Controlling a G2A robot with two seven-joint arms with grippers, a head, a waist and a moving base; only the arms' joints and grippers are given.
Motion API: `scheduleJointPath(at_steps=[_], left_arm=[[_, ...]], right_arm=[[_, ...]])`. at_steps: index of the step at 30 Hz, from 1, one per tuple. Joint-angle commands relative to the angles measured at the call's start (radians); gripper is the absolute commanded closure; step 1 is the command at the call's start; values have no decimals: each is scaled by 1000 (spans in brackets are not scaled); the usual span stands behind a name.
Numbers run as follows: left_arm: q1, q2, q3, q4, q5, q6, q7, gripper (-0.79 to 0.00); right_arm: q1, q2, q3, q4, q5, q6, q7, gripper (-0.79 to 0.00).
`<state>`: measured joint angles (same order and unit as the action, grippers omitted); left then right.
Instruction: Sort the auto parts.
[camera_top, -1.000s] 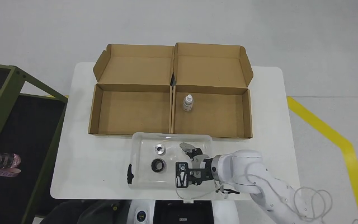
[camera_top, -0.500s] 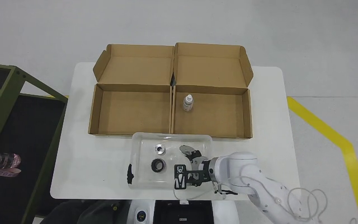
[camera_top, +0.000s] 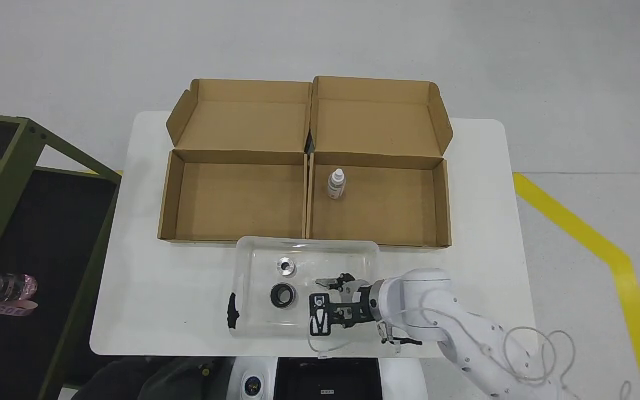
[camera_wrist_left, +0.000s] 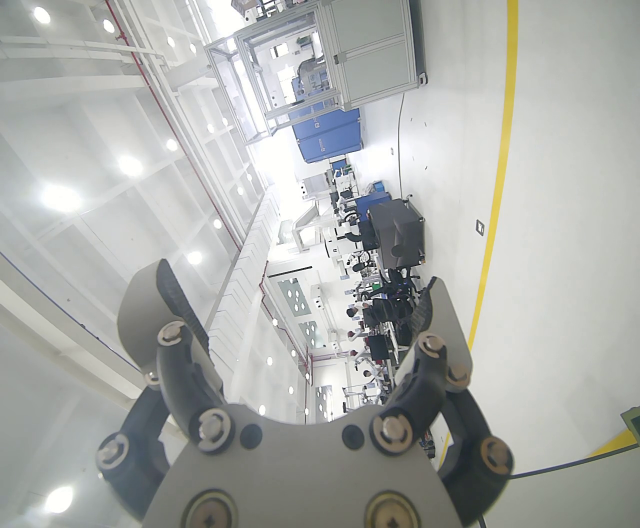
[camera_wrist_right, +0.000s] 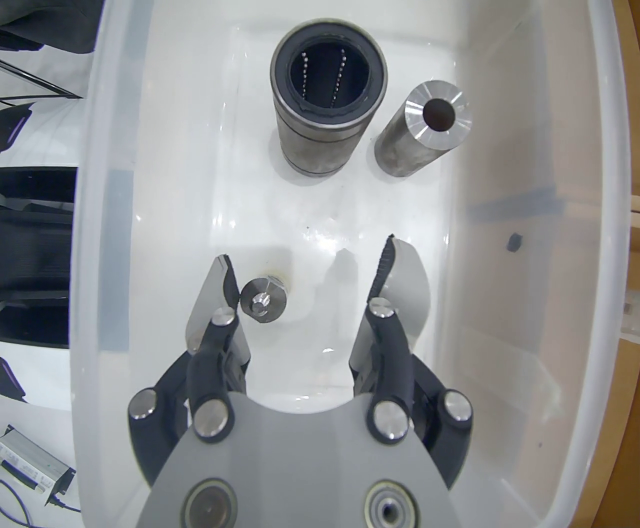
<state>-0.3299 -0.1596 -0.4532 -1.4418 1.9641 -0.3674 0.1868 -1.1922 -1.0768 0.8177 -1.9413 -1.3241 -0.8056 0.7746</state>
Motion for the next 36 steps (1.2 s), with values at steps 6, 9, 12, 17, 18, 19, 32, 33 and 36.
scheduleJointPath(at_steps=[6, 9, 12, 17, 18, 19, 32, 33, 36], left_arm=[[0, 0, 0, 0, 0, 0, 0, -785], [0, 0, 0, 0, 0, 0, 0, -785], [0, 0, 0, 0, 0, 0, 0, -785], [0, 0, 0, 0, 0, 0, 0, -785], [0, 0, 0, 0, 0, 0, 0, -785], [0, 0, 0, 0, 0, 0, 0, -785], [0, 0, 0, 0, 0, 0, 0, -785], [0, 0, 0, 0, 0, 0, 0, -785], [0, 0, 0, 0, 0, 0, 0, -785]], right_arm=[[3, 1, -12, 14, 7, -11, 12, -376], [5, 1, -15, 17, 9, -13, 15, -339], [6, 2, -18, 19, 11, -17, 20, -286], [7, 4, -23, 12, 18, -26, 23, -117], [7, 4, -23, 6, 21, -27, 22, -74], [8, 4, -22, 2, 24, -27, 21, -49], [25, 11, 7, -72, 47, -29, -19, 0], [27, 11, 11, -77, 48, -26, -26, 0], [28, 13, 24, -92, 52, -18, -47, 0]])
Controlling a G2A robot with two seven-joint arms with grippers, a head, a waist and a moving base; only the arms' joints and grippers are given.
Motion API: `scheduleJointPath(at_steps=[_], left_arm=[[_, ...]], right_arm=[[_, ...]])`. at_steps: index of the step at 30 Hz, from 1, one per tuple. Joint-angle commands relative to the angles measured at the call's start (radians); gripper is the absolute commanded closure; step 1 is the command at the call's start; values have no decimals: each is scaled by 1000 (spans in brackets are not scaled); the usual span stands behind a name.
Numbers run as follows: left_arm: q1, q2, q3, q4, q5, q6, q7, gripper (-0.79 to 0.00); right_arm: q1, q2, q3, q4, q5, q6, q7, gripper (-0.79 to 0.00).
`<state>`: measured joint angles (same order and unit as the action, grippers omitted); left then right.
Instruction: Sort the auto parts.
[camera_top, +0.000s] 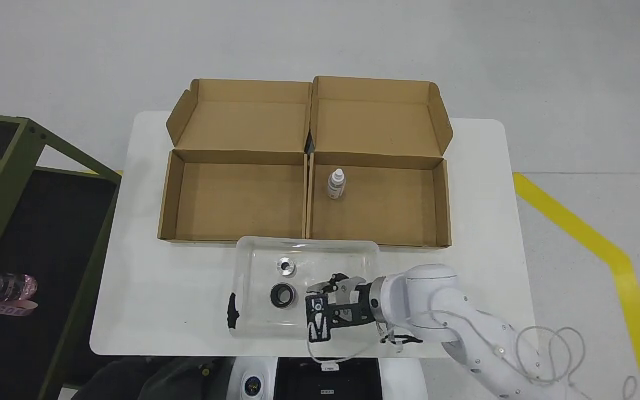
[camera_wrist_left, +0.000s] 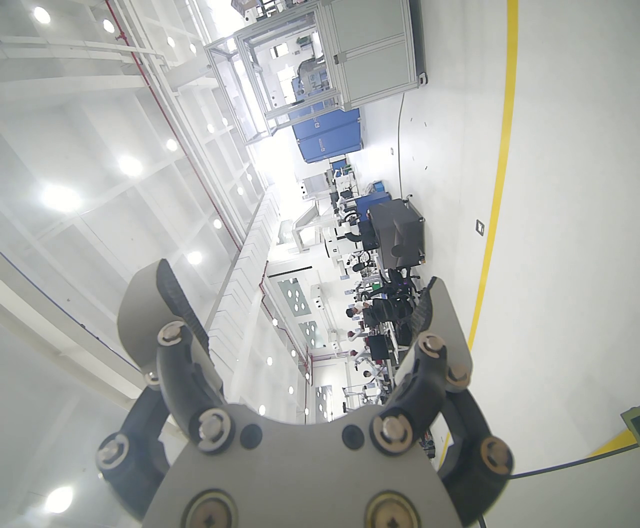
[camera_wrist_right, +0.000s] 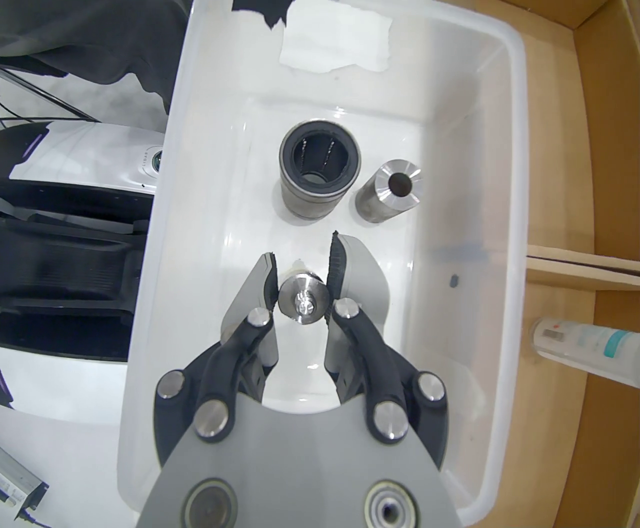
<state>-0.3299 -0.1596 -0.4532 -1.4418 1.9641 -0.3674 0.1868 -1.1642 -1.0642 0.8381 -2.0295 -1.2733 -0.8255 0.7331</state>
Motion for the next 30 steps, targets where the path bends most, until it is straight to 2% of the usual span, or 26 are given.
scheduleJointPath(at_steps=[1, 14, 30], left_arm=[[0, 0, 0, 0, 0, 0, 0, -785], [0, 0, 0, 0, 0, 0, 0, -785], [0, 0, 0, 0, 0, 0, 0, -785]], right_arm=[[1, 1, 9, -10, 2, 3, -13, 0], [29, 10, 84, -75, 46, 6, -65, 0], [72, 16, 160, -64, 136, 27, -112, 0]])
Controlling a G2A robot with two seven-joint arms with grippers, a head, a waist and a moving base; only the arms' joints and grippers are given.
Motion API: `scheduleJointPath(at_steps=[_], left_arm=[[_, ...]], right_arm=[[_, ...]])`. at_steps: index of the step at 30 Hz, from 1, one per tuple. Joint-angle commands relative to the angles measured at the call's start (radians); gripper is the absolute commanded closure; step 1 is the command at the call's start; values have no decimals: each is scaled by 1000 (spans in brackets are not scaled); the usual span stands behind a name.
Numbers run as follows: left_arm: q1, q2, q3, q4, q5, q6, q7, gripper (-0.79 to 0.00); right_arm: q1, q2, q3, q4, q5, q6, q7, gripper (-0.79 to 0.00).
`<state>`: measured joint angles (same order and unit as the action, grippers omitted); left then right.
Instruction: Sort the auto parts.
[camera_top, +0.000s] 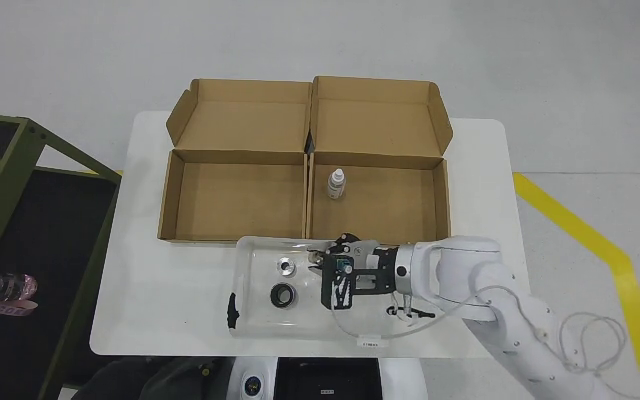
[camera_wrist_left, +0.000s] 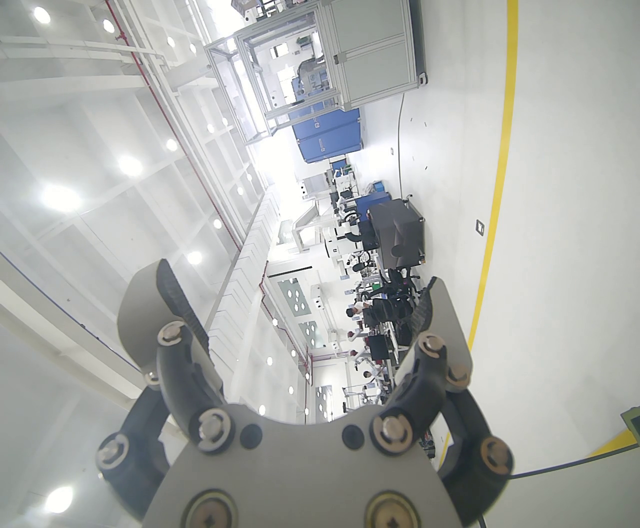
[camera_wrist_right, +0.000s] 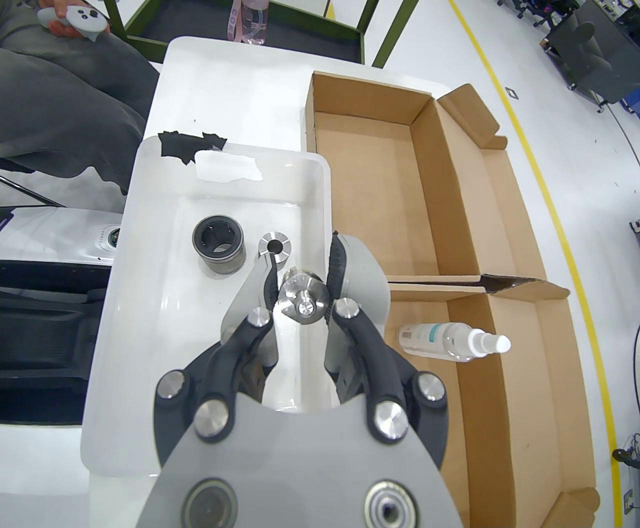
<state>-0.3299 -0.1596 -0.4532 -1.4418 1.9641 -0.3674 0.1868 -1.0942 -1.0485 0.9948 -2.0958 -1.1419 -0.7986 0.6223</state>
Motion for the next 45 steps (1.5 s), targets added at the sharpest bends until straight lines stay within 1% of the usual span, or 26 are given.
scheduleJointPath(at_steps=[1, 19, 26, 38, 45], left_arm=[[0, 0, 0, 0, 0, 0, 0, -785], [0, 0, 0, 0, 0, 0, 0, -785], [0, 0, 0, 0, 0, 0, 0, -785], [0, 0, 0, 0, 0, 0, 0, -785], [0, 0, 0, 0, 0, 0, 0, -785]], right_arm=[[6, 1, 8, 5, 9, 0, -3, 0], [65, 3, 56, 121, 110, 9, -48, 0], [93, 3, 68, 191, 144, 12, -44, 0], [161, -6, 38, 372, 153, 36, -43, 0], [198, -15, 8, 450, 109, 76, -35, 0]])
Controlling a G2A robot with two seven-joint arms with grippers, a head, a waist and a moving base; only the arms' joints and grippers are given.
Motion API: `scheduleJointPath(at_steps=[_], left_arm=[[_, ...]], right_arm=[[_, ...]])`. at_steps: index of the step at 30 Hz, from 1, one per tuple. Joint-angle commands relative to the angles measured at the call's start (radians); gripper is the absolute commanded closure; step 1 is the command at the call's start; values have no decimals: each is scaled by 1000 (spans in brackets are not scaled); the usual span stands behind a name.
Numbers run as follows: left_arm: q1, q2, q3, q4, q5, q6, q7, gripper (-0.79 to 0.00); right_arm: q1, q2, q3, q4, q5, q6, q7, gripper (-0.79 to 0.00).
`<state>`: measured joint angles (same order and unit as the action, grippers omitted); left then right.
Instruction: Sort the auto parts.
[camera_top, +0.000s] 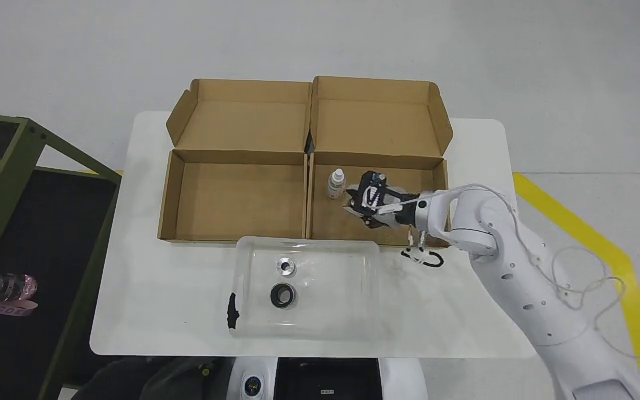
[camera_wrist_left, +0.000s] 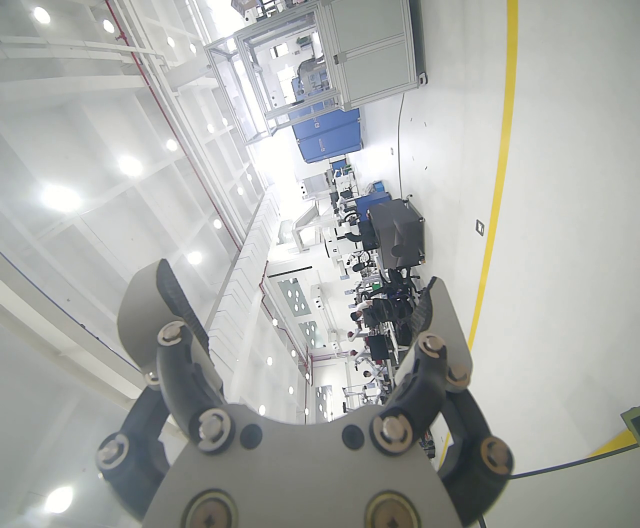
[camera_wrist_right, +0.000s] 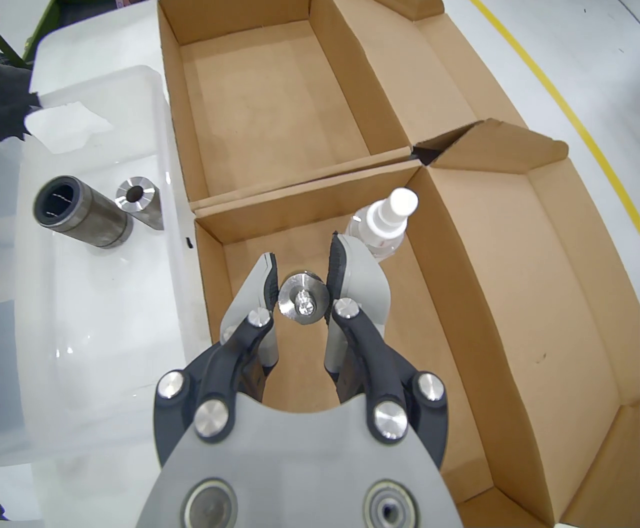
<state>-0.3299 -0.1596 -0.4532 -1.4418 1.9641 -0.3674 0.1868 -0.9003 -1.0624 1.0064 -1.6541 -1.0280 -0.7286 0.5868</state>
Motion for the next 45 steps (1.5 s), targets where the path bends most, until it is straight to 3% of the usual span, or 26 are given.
scheduleJointPath(at_steps=[1, 24, 28, 34, 45], left_arm=[[0, 0, 0, 0, 0, 0, 0, -785], [0, 0, 0, 0, 0, 0, 0, -785], [0, 0, 0, 0, 0, 0, 0, -785], [0, 0, 0, 0, 0, 0, 0, -785], [0, 0, 0, 0, 0, 0, 0, -785]], right_arm=[[8, -3, -9, 15, -8, 11, -1, 0], [94, -48, -125, 217, -109, 125, -8, 0], [97, -53, -133, 224, -122, 136, -12, -132], [99, -57, -134, 227, -131, 146, -13, -265], [23, -21, 13, 89, -107, 116, -16, -299]])
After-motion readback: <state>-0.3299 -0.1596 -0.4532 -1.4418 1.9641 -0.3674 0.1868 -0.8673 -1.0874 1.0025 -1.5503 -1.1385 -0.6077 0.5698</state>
